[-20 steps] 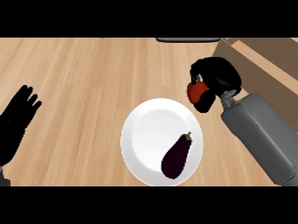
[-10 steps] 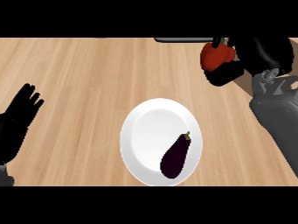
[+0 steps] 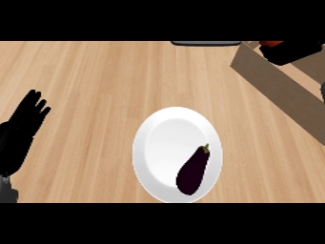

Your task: Pick the bell pepper from the plate and place it in the cardboard box

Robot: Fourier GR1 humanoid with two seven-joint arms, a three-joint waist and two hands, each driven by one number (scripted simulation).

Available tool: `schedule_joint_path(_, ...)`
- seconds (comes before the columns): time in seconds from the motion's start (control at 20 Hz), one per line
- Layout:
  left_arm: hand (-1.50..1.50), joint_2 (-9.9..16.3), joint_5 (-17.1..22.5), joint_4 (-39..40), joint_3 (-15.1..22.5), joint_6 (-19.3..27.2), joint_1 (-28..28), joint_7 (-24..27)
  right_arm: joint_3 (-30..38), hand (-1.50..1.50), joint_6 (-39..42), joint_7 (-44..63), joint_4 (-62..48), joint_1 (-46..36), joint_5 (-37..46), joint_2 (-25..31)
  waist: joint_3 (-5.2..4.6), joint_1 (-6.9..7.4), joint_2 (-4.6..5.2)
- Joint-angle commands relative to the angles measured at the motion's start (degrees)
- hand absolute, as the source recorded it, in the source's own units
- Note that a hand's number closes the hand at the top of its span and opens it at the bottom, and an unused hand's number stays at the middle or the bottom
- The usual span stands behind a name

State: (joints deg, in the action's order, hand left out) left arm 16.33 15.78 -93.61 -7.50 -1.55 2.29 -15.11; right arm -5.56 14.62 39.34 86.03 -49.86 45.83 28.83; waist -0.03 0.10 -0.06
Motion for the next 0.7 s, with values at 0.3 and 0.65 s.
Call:
schedule_joint_path(0.3,0.0,-0.6,-0.8,0.0,-0.7,-0.8,0.5,-0.2,6.0,1.5,-7.9,-18.6,-18.7,-0.2,3.1,4.3,0.03,0.7,0.3)
schedule_joint_path(0.65,0.0,-0.8,-0.9,2.3,-1.6,-1.5,2.5,0.1,7.7,1.5,-17.0,-27.6,-30.6,2.2,5.3,2.1,0.04,0.59,0.34)
